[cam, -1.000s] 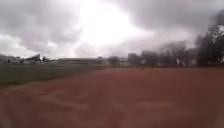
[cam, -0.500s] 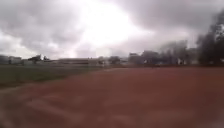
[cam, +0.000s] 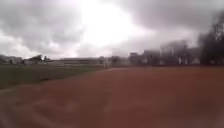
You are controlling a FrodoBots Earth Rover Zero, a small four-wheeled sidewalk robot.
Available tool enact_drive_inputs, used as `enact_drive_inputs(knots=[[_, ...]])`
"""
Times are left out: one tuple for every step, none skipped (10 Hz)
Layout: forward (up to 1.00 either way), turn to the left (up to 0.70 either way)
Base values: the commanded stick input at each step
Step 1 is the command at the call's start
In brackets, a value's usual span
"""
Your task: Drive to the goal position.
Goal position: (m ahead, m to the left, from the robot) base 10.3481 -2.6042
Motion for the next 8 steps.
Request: enact_drive_inputs(knots=[[0.70, 0.00], [0.70, 0.00], [0.70, 0.00], [0.70, 0.00], [0.70, 0.00], [0.70, 0.00], [0.70, 0.00], [0.70, 0.00]])
